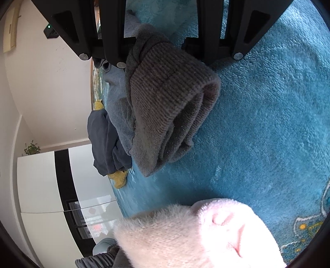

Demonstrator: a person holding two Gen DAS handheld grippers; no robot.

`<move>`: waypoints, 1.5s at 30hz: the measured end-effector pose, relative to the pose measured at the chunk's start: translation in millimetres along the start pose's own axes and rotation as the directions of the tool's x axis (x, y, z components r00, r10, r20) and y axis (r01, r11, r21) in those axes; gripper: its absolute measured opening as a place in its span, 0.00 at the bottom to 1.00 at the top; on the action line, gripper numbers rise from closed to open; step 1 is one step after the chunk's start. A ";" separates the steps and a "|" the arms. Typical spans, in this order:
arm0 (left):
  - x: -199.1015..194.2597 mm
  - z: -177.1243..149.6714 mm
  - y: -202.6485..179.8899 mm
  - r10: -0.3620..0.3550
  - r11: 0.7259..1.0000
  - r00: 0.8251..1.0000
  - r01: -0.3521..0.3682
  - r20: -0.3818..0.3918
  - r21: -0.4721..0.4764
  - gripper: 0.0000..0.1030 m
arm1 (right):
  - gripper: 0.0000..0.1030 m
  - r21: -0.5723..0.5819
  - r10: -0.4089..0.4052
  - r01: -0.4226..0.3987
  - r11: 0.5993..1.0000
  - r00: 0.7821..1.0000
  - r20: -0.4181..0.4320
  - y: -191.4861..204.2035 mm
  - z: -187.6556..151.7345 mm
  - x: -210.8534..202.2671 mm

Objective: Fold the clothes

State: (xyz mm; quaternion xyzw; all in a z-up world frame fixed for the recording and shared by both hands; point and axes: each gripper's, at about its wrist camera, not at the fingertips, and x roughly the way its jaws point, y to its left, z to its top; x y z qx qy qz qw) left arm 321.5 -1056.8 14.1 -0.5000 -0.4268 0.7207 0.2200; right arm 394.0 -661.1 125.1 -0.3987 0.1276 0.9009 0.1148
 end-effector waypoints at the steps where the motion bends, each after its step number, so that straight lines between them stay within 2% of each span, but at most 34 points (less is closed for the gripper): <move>1: 0.9 0.2 -0.2 -0.003 1.000 1.000 0.003 -0.003 -0.001 0.30 | 0.49 -0.002 -0.003 0.003 1.000 1.000 -0.017 4.1 0.2 5.9; 5: 2.8 0.7 -0.2 -0.016 1.000 1.000 0.016 -0.015 -0.002 0.30 | 0.49 -0.013 -0.018 0.017 1.000 0.996 -0.083 20.4 0.6 29.2; 7: 2.9 0.8 0.1 -0.018 1.000 1.000 0.018 -0.019 0.001 0.30 | 0.48 -0.035 -0.065 0.062 0.997 0.994 -0.086 22.2 -4.1 34.3; 11: 2.9 1.6 1.2 -0.025 1.000 0.999 0.025 -0.022 0.003 0.30 | 0.25 0.013 -0.100 0.101 0.995 0.991 -0.094 6.9 -7.7 28.0; 17: 2.5 2.9 3.0 -0.035 0.999 0.999 0.035 -0.028 0.006 0.30 | 0.17 0.067 0.033 -0.030 0.997 0.999 -0.039 3.2 5.3 1.6; 21: 3.2 3.6 3.0 -0.033 0.999 0.999 0.033 -0.029 0.006 0.31 | 0.16 0.092 0.116 -0.115 0.989 0.993 -0.002 2.0 13.5 -14.9; 22: 3.0 3.7 3.1 -0.033 0.999 0.999 0.033 -0.029 0.006 0.31 | 0.16 0.064 0.112 -0.111 0.992 0.994 -0.010 8.7 12.8 -12.7; 24: 2.9 3.7 2.4 -0.030 1.000 0.999 0.030 -0.030 0.007 0.31 | 0.16 0.022 0.091 -0.090 0.996 0.993 -0.073 19.6 5.1 6.2; 27: 3.6 4.5 1.2 -0.024 1.000 0.999 0.024 -0.033 0.007 0.31 | 0.18 0.025 0.065 -0.062 0.998 0.988 -0.143 22.6 -8.6 33.3; 31: 5.5 5.0 -0.4 -0.015 1.000 0.999 0.015 -0.032 0.005 0.31 | 0.34 -0.008 0.096 -0.097 0.995 0.991 -0.093 28.7 -5.9 17.5; 33: 6.3 5.3 -1.5 -0.011 1.000 0.999 0.011 -0.032 0.006 0.31 | 0.36 -0.021 0.121 -0.122 0.992 0.991 -0.053 30.2 -2.1 4.6; 37: 7.4 7.3 -2.8 0.007 1.000 0.999 -0.006 -0.034 0.007 0.32 | 0.36 0.078 0.071 -0.071 0.994 0.997 0.000 2.1 -4.2 0.8; 38: 7.9 7.8 -3.6 0.013 1.000 0.999 -0.013 -0.034 0.009 0.32 | 0.36 0.101 0.053 -0.053 0.993 0.999 0.003 -4.8 -5.2 2.0; 39: 8.3 8.2 -4.6 0.019 1.000 0.999 -0.019 -0.033 0.010 0.33 | 0.36 0.108 0.023 -0.019 0.994 0.999 -0.035 -9.6 -8.8 11.6; 44: 6.9 10.2 -11.2 0.066 0.998 0.998 -0.066 -0.009 0.025 0.32 | 0.37 0.044 0.004 0.000 0.999 0.996 -0.087 -0.1 -20.6 24.5; 45: 5.7 10.1 -13.7 0.083 0.996 0.997 -0.084 0.004 0.036 0.27 | 0.37 0.035 0.001 0.002 0.999 0.996 -0.091 0.7 -22.5 25.5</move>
